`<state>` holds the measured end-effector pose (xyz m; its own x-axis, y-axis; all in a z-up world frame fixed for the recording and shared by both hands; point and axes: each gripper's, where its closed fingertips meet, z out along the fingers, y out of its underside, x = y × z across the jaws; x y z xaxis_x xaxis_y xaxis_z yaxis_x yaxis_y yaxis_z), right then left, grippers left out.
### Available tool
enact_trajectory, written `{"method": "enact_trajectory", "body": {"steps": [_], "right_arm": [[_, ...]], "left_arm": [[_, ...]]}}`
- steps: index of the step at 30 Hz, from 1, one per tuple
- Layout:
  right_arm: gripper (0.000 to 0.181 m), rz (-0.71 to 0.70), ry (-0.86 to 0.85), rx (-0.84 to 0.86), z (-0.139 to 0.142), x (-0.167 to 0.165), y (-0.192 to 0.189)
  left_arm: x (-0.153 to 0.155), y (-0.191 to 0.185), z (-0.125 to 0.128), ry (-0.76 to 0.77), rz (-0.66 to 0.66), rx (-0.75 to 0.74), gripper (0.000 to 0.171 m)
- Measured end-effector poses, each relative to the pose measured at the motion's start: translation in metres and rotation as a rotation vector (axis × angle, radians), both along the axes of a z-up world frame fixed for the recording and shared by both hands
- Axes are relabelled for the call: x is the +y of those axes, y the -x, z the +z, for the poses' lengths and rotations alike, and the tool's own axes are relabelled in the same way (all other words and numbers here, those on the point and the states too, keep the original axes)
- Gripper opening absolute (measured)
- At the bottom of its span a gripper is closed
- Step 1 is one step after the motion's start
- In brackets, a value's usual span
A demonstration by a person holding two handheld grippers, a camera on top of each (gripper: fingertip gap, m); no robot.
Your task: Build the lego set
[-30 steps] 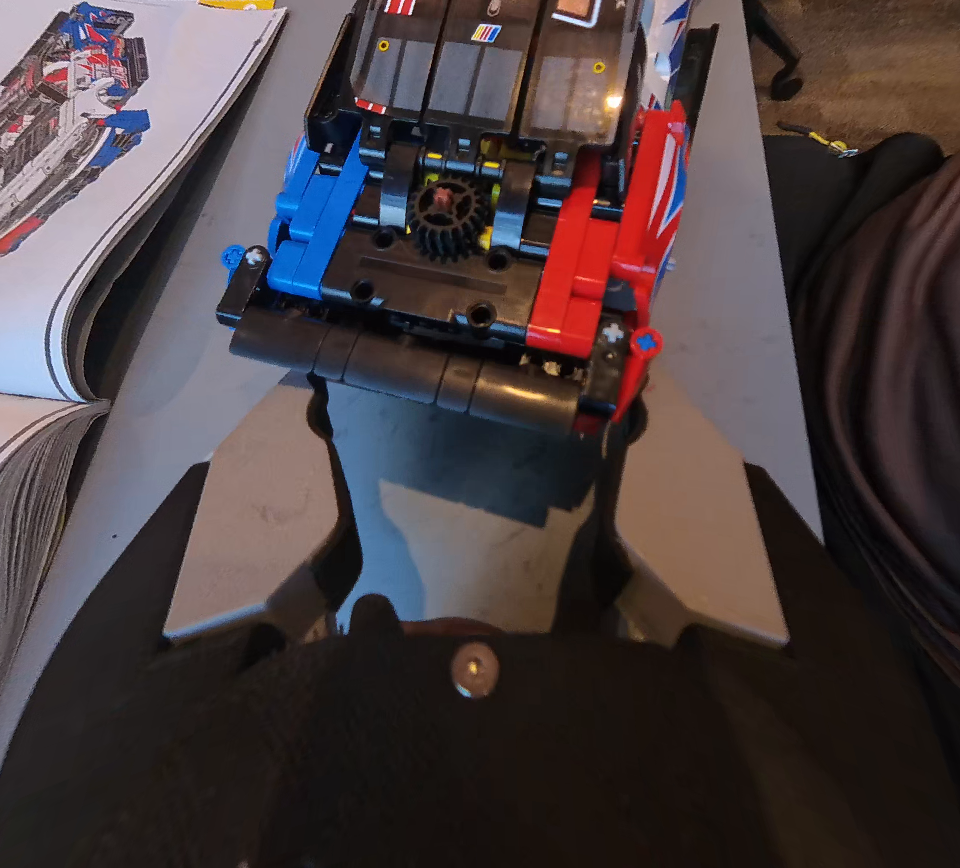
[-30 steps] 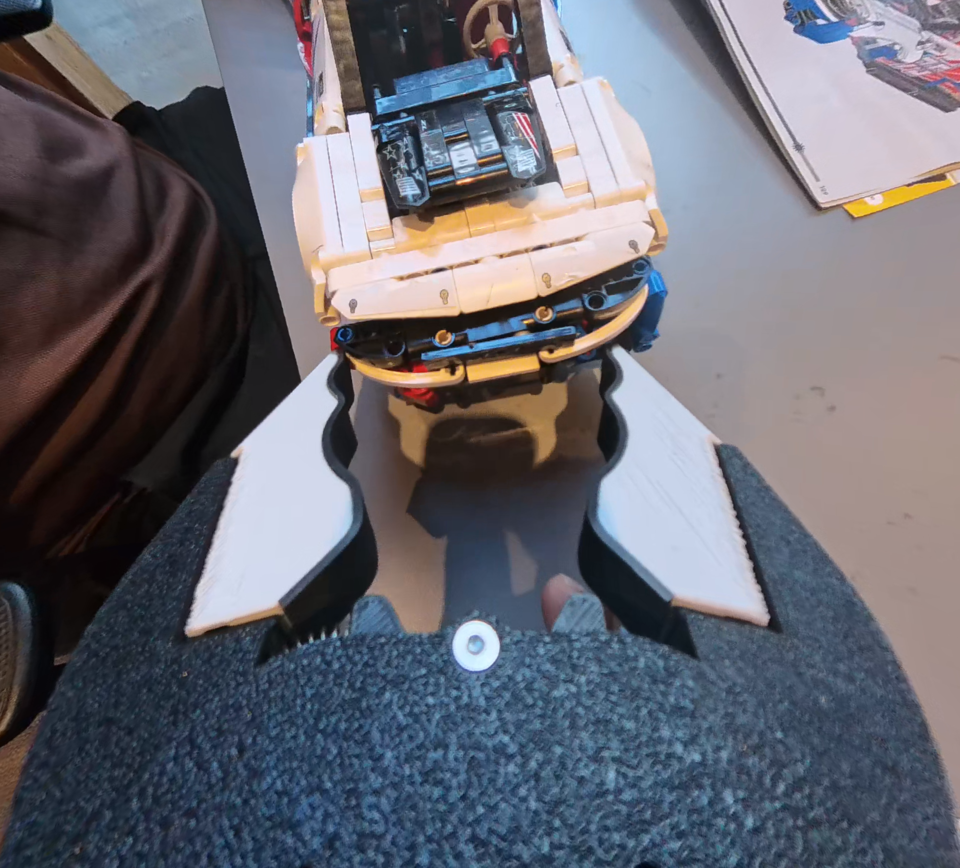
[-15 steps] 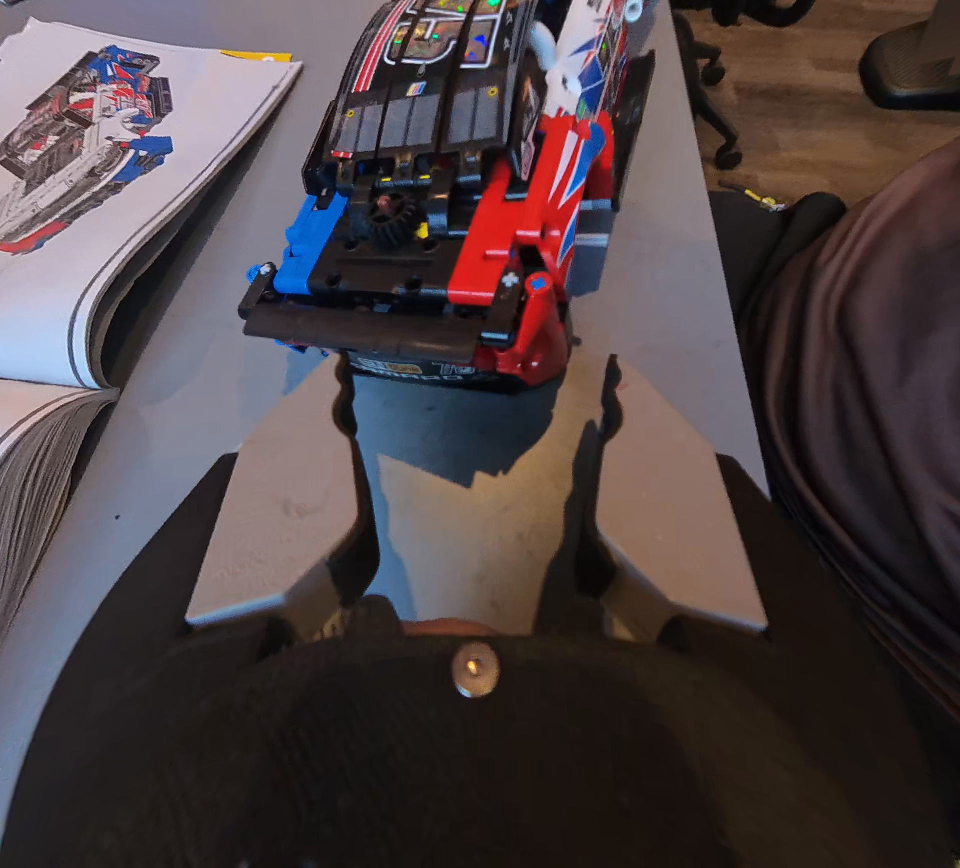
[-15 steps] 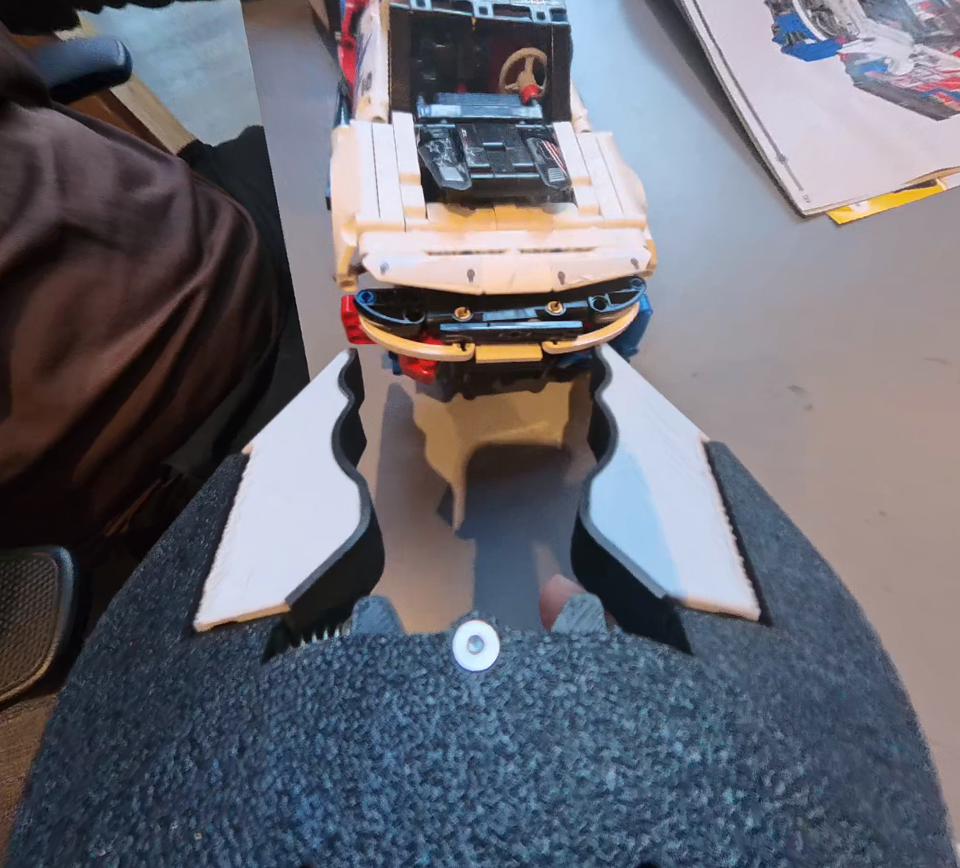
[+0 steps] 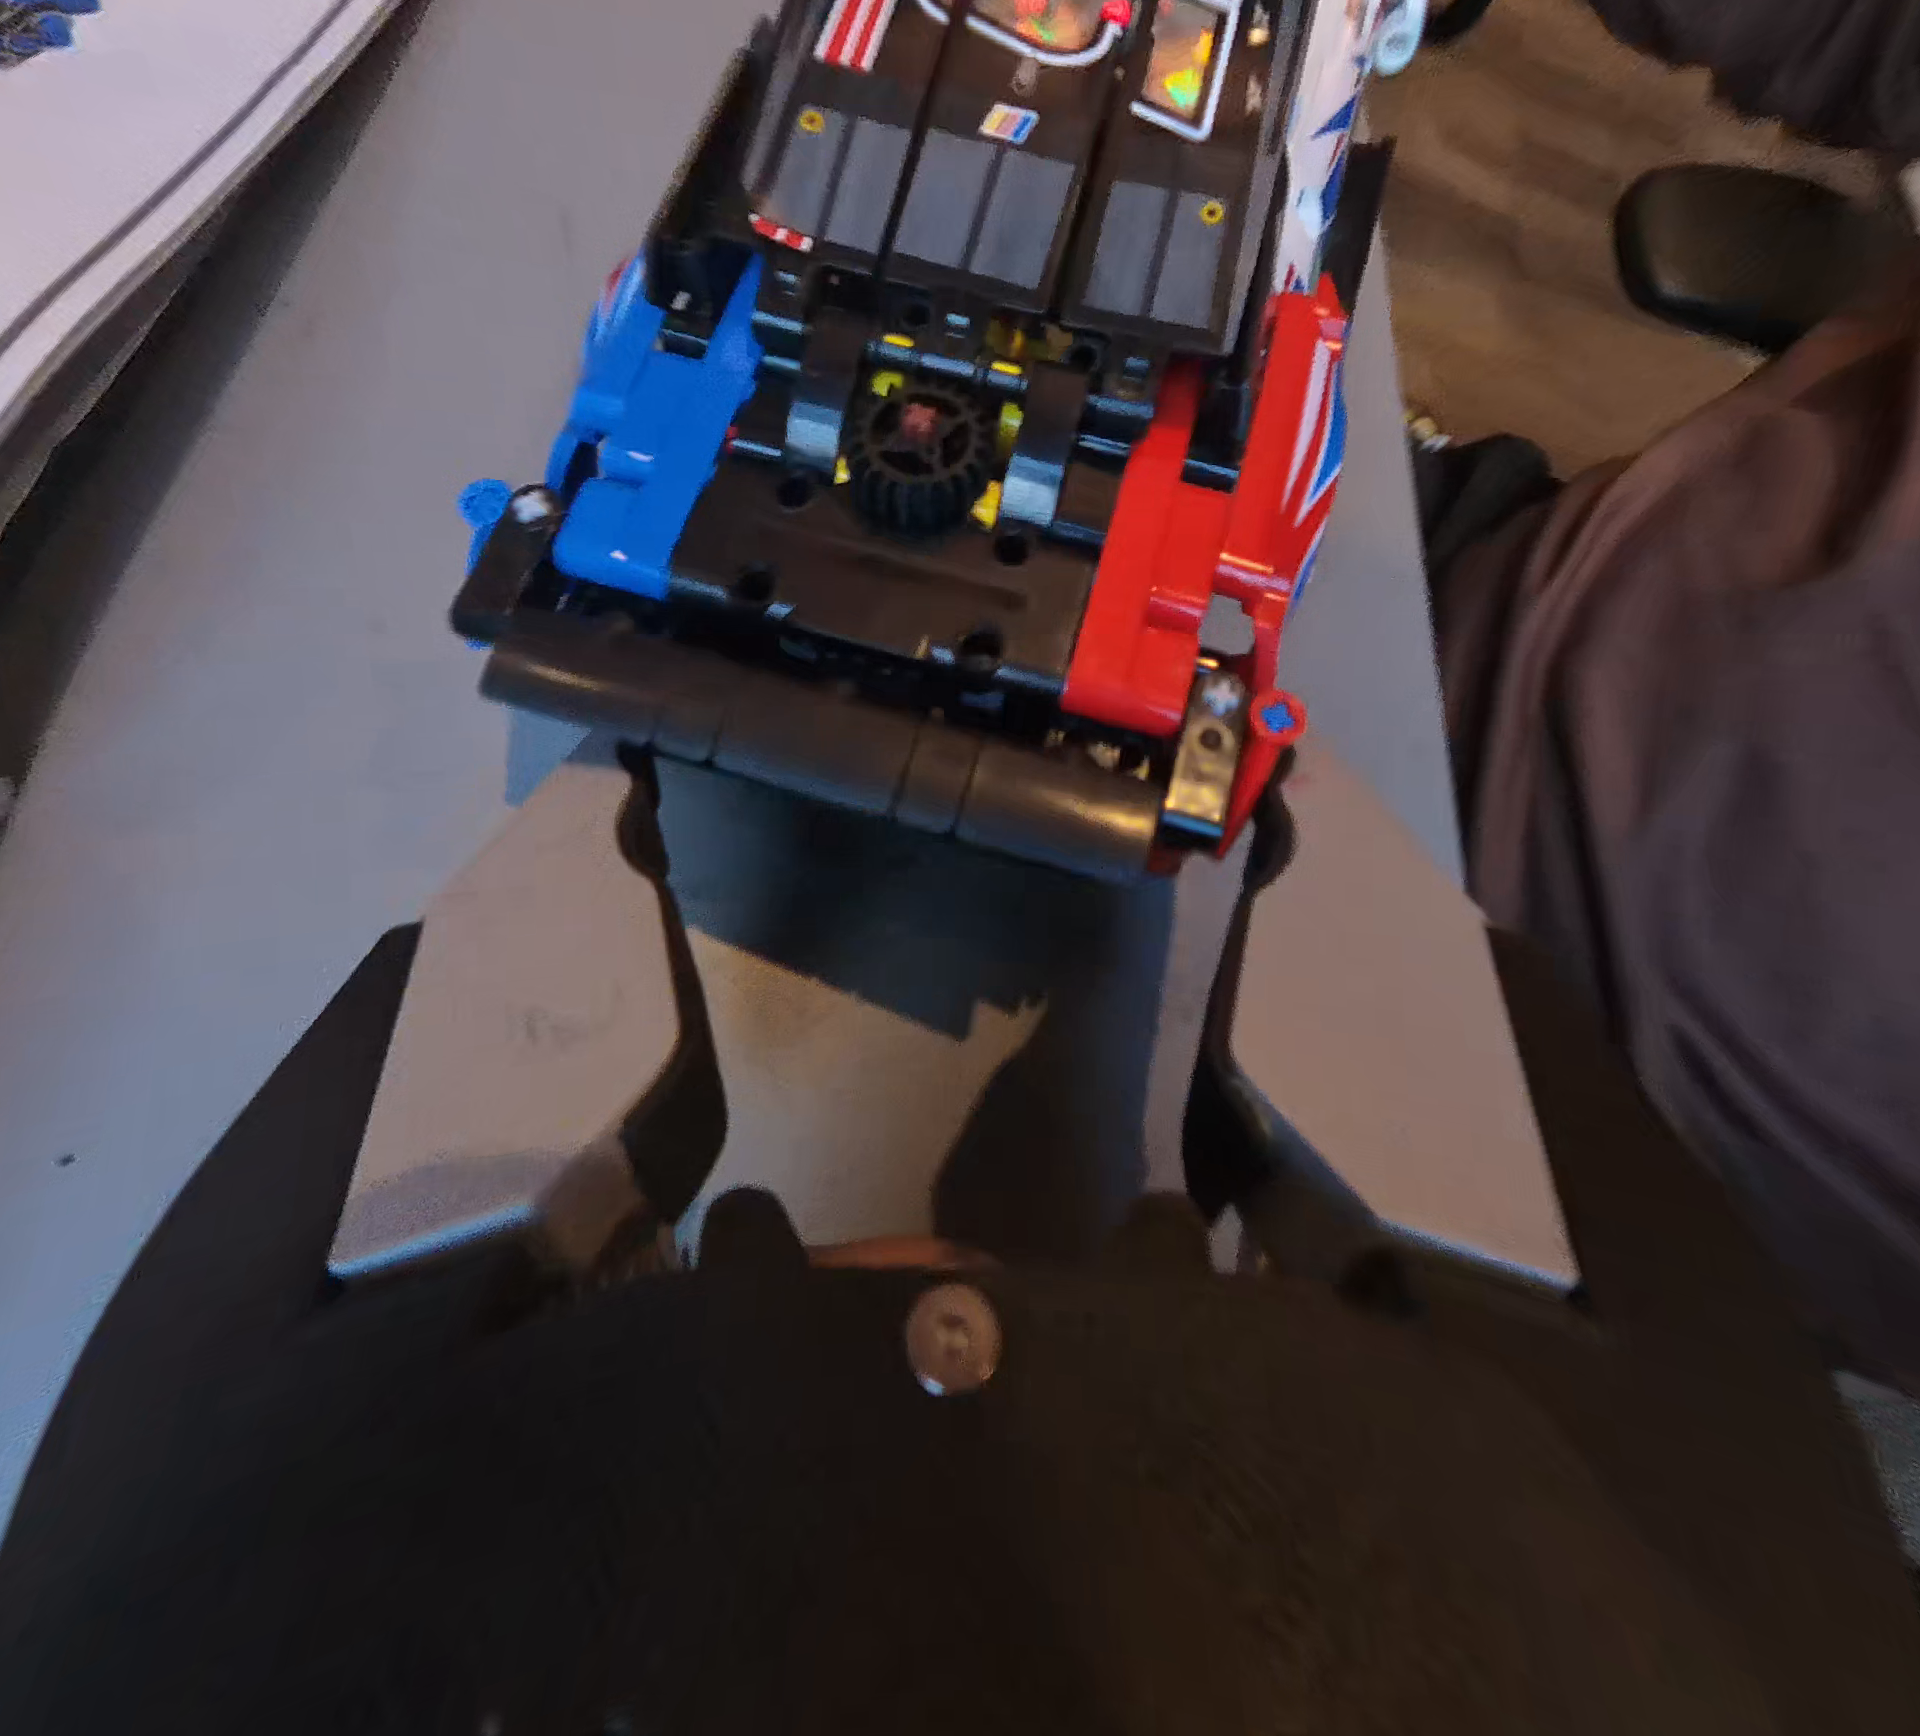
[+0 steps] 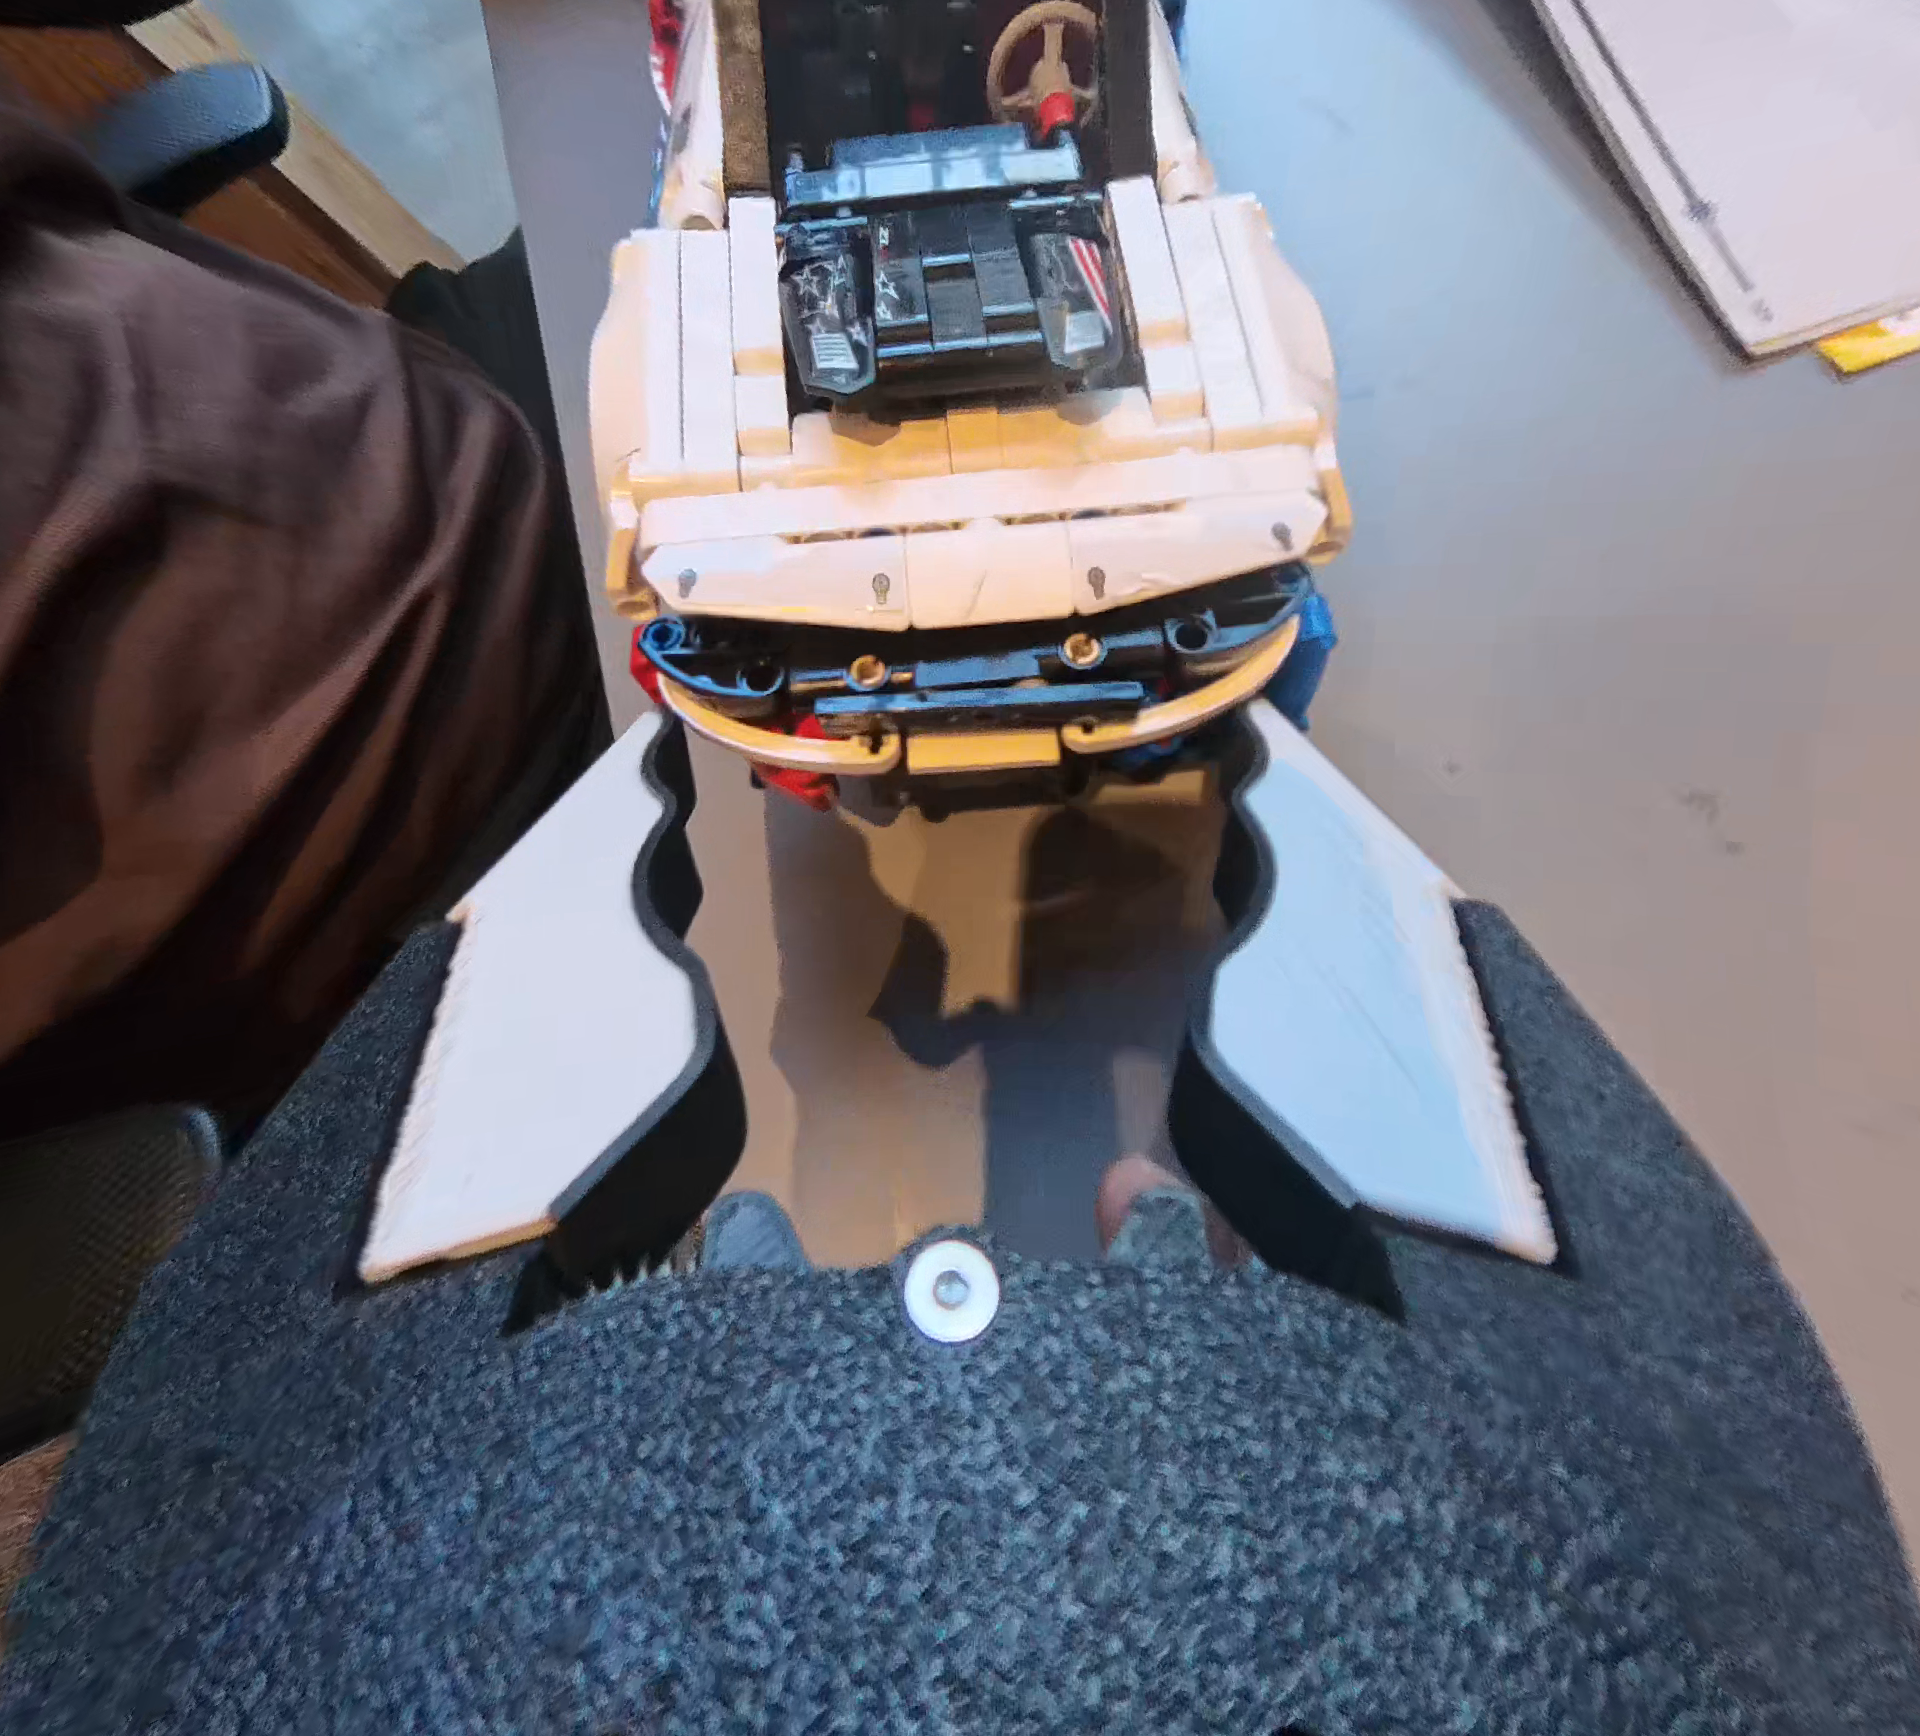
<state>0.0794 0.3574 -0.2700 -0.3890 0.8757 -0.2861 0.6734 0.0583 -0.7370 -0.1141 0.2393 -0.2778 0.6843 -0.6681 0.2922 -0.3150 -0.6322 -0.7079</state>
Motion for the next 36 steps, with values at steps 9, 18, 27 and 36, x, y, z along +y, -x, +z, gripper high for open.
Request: {"method": "enact_trajectory", "body": {"steps": [9,18,27,36], "right_arm": [[0.101,0.029,-0.207,0.08,0.009,-0.011,0.003],[0.099,0.07,-0.212,0.08,-0.002,-0.005,0.009],[0.099,0.105,-0.271,0.088,-0.001,-0.003,0.005],[0.096,0.108,-0.154,0.092,-0.002,-0.001,0.004]], "left_arm": [[-0.012,-0.002,0.024,-0.182,0.133,0.183,0.114],[-0.018,-0.009,-0.001,-0.183,0.257,0.2,0.124],[-0.026,-0.022,0.035,-0.218,0.331,0.178,0.116],[-0.028,-0.022,0.004,-0.175,0.356,0.176,0.114]]}}
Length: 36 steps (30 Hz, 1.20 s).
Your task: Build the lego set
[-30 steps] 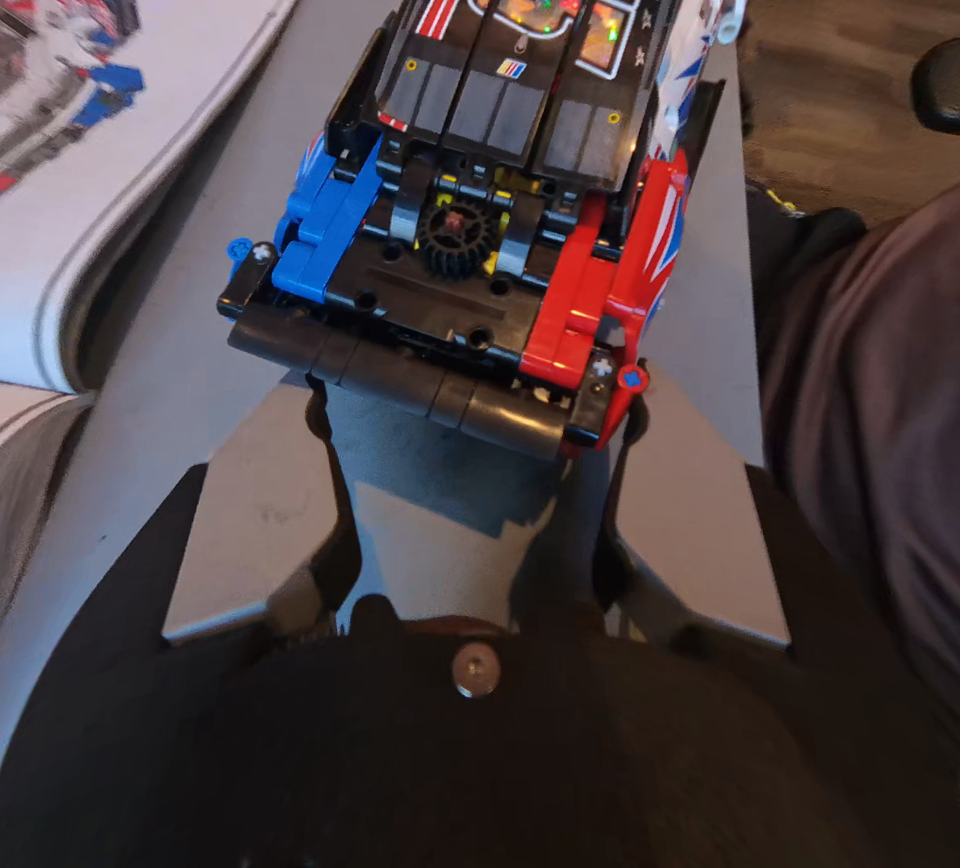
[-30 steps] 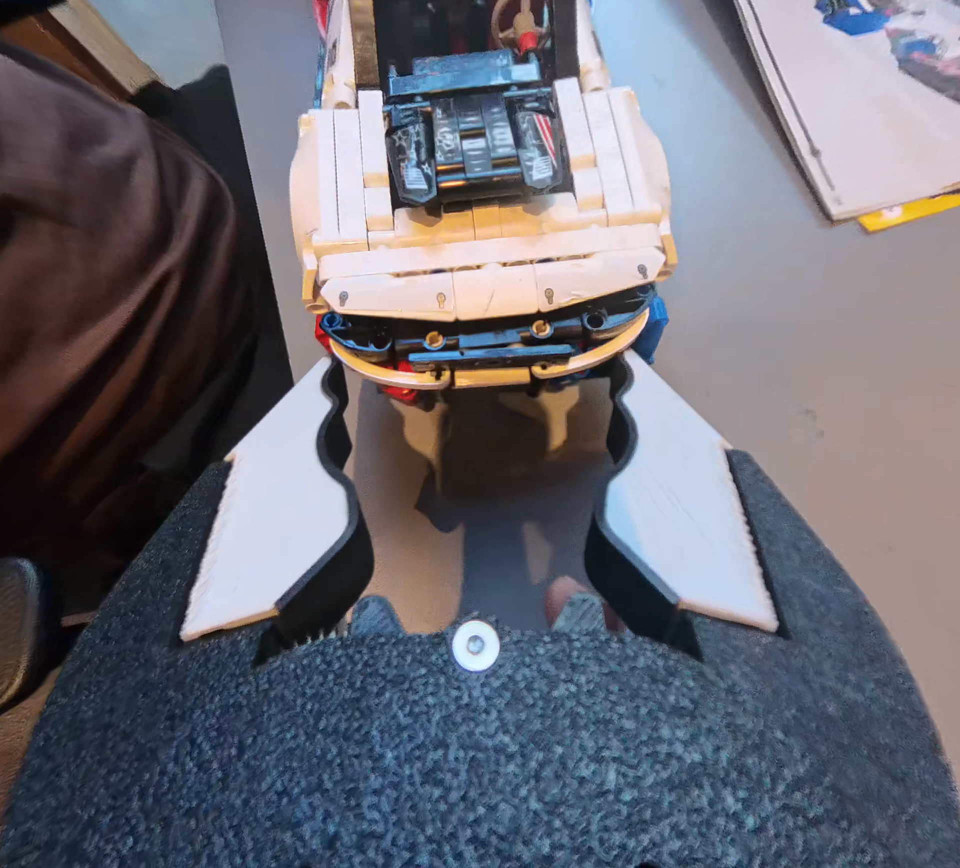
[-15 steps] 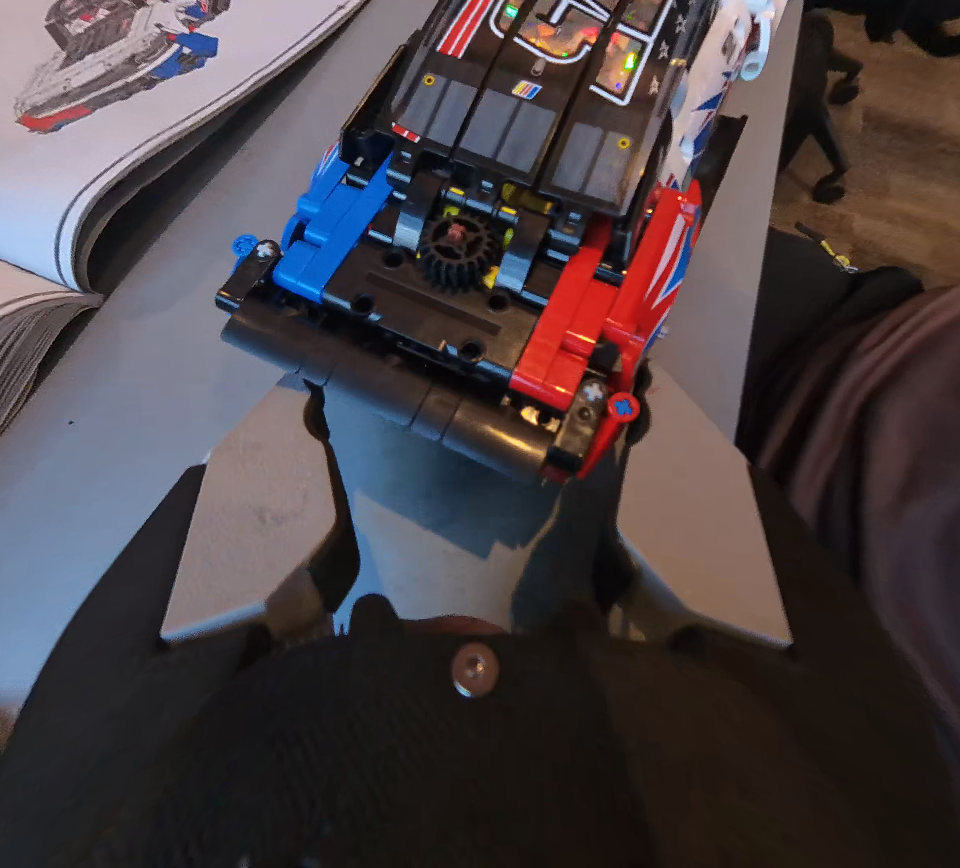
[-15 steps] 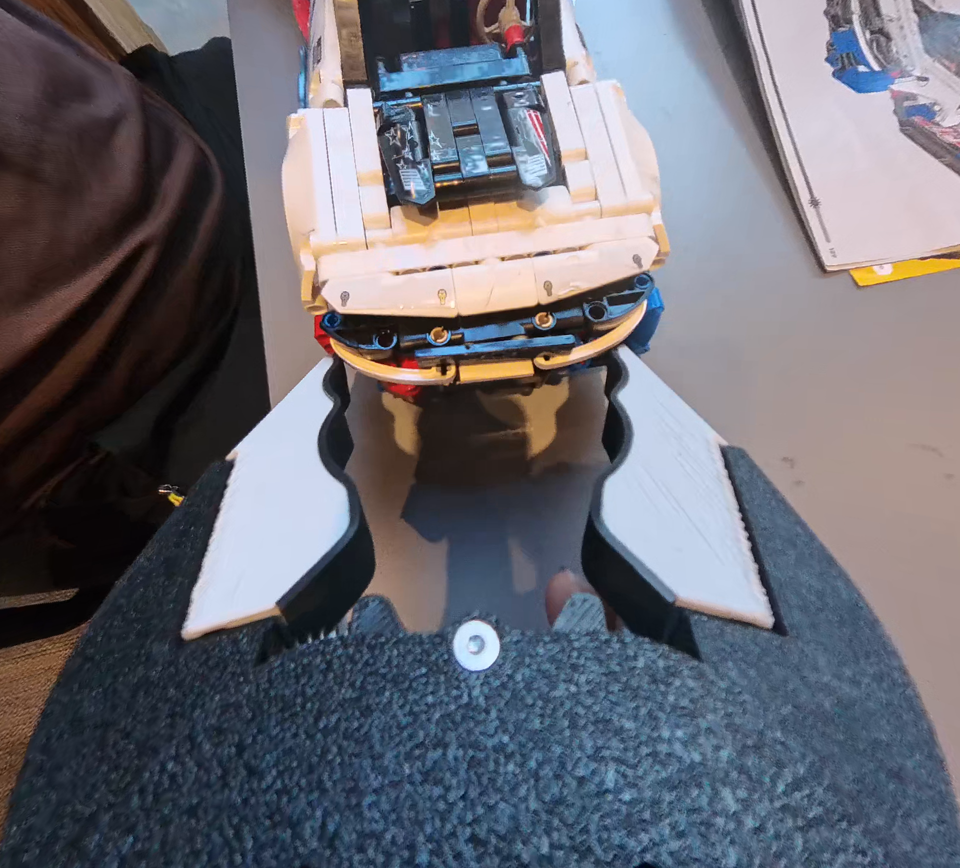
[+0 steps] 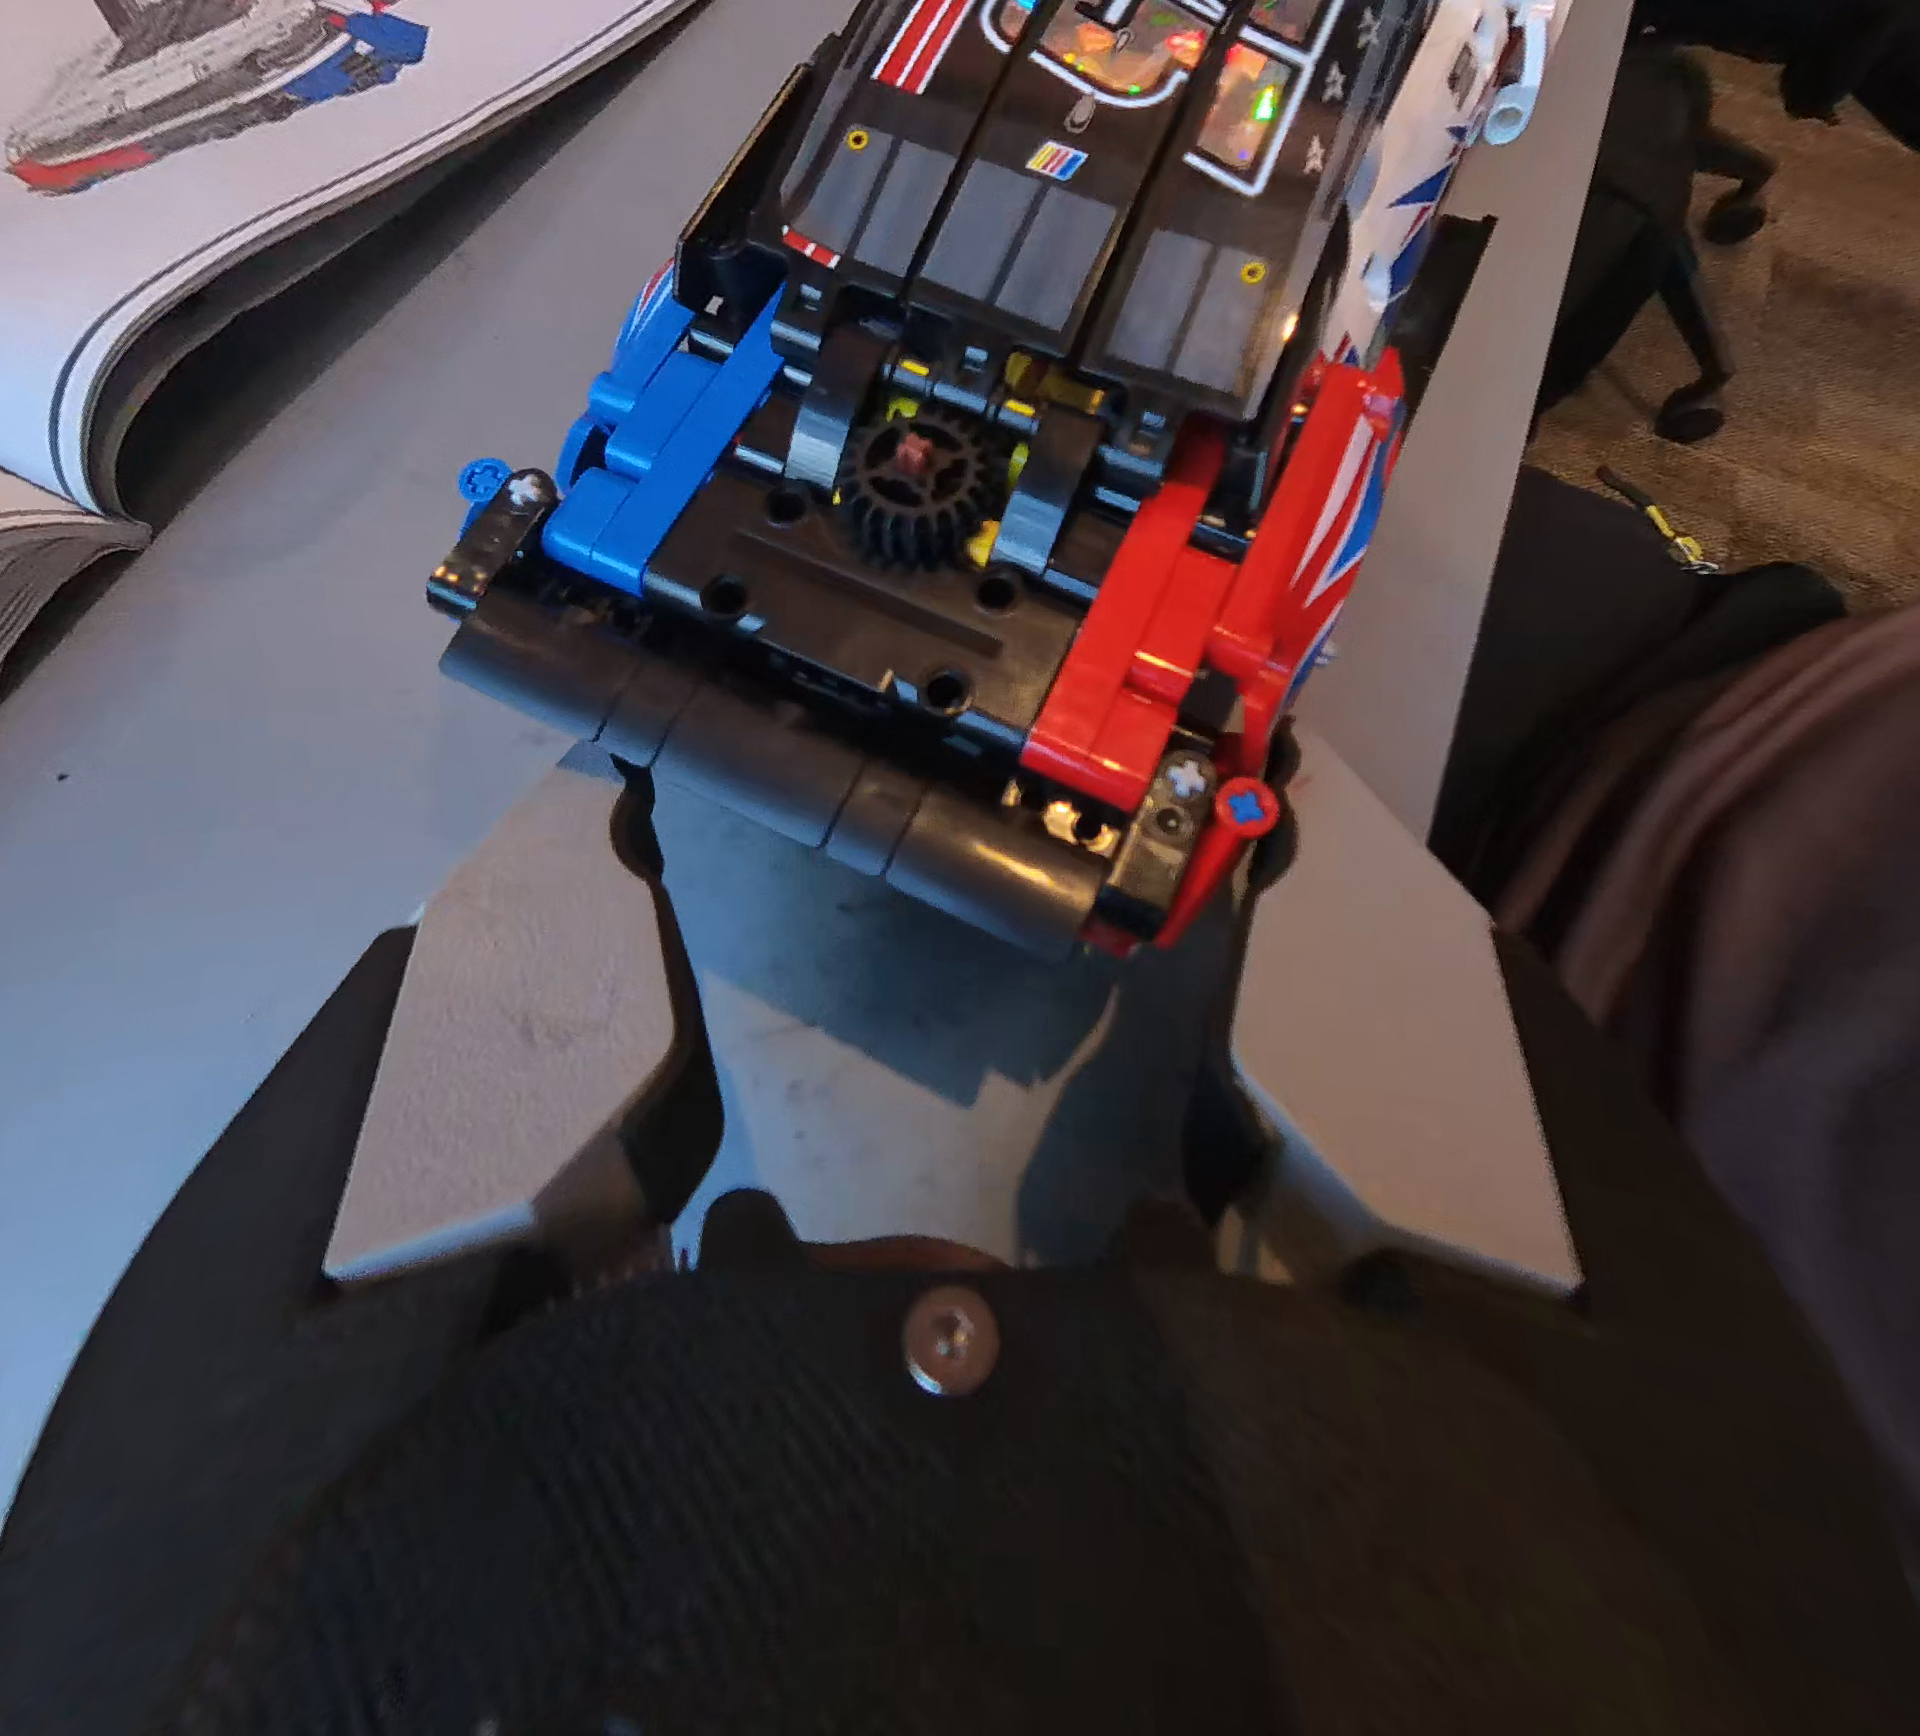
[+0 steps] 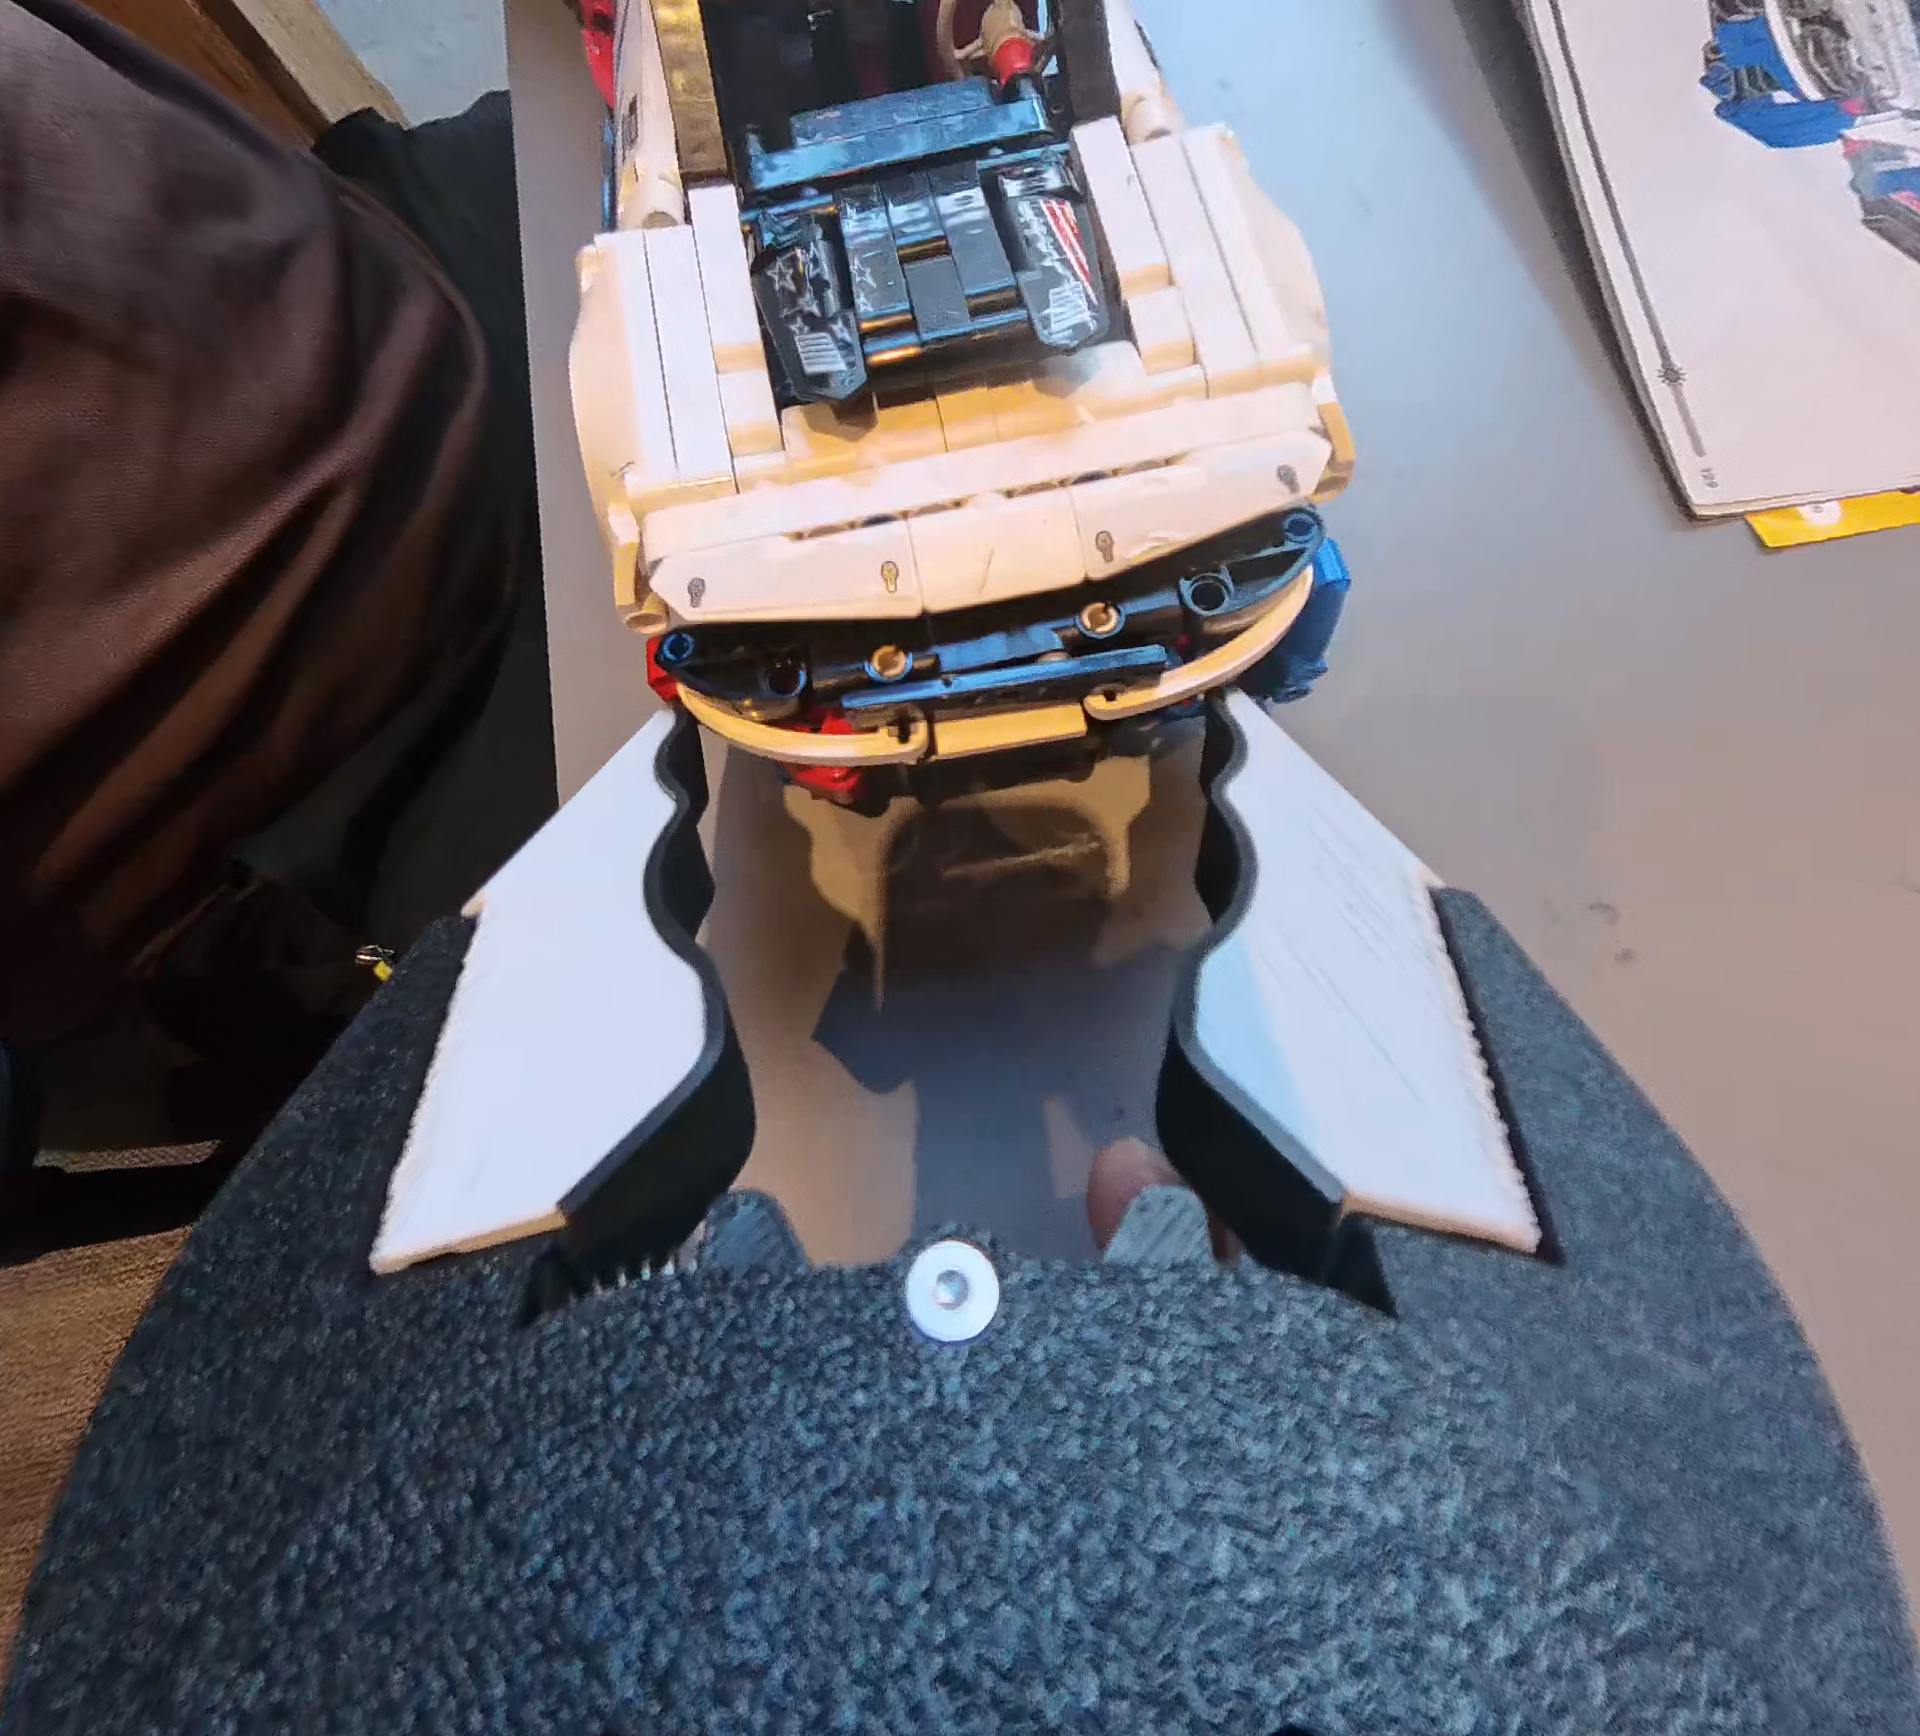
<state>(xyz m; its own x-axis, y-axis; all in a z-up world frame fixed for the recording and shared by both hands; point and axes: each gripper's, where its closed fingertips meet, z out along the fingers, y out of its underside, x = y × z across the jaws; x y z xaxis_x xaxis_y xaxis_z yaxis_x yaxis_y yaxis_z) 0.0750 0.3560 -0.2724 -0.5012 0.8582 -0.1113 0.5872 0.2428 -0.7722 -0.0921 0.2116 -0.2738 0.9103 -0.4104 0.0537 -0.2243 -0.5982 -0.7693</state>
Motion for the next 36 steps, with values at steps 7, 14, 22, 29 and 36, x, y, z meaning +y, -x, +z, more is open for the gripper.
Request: {"method": "enact_trajectory", "body": {"steps": [7,14,22,29,36], "right_arm": [[0.095,-0.01,0.025,0.031,0.01,0.006,-0.004],[0.094,-0.012,0.029,-0.017,0.005,0.011,-0.013],[0.09,-0.055,0.092,-0.046,-0.009,0.02,-0.024],[0.084,-0.197,0.066,0.065,0.0,0.04,-0.02],[0.082,-0.202,0.115,0.05,-0.002,0.046,-0.021]], "left_arm": [[-0.006,0.002,0.007,-0.029,-0.02,-0.028,0.105],[-0.018,0.01,0.011,-0.028,-0.023,-0.004,0.105],[-0.036,0.033,-0.004,0.008,0.078,0.007,0.107],[-0.046,0.041,-0.007,-0.045,0.156,0.066,0.108],[-0.06,0.048,-0.02,0.008,0.257,0.168,0.102]]}}
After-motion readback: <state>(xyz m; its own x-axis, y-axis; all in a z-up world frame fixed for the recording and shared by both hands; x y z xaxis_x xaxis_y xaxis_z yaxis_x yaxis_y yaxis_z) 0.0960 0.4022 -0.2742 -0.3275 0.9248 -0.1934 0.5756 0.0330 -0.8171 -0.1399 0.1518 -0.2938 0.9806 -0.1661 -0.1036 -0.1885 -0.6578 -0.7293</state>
